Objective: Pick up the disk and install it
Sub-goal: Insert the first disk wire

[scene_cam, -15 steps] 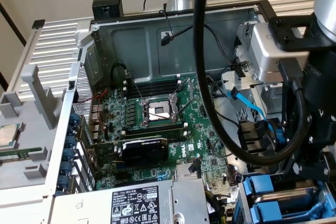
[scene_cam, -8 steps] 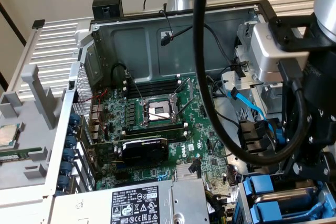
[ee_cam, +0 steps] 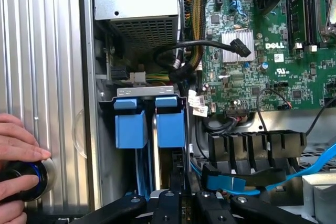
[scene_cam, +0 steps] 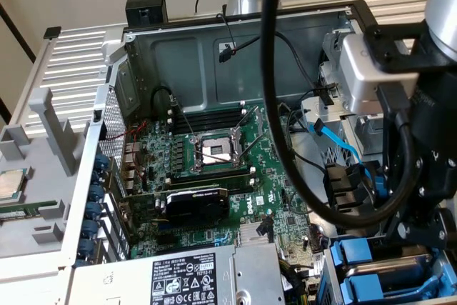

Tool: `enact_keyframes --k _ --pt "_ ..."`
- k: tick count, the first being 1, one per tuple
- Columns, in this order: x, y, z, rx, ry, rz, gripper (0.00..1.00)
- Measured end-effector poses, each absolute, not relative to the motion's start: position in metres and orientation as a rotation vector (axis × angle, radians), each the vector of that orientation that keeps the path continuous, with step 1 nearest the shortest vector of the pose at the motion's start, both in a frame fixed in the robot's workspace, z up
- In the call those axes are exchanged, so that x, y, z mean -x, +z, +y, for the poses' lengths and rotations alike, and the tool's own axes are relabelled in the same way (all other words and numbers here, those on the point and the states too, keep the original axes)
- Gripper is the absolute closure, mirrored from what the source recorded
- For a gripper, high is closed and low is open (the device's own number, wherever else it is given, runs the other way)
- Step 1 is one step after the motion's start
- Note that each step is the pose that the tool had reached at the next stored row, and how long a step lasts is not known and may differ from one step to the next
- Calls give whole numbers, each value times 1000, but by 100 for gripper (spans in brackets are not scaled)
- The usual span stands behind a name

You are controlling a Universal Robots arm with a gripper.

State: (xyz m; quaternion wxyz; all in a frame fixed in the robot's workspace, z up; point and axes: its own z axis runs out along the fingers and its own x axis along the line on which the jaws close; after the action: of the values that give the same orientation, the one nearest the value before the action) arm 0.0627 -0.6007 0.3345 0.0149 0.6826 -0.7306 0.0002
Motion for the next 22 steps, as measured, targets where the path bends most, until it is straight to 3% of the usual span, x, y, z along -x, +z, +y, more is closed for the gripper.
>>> enact_keyframes --k 22 --pt "-62 333 -601 -2124 1 -2274 83"
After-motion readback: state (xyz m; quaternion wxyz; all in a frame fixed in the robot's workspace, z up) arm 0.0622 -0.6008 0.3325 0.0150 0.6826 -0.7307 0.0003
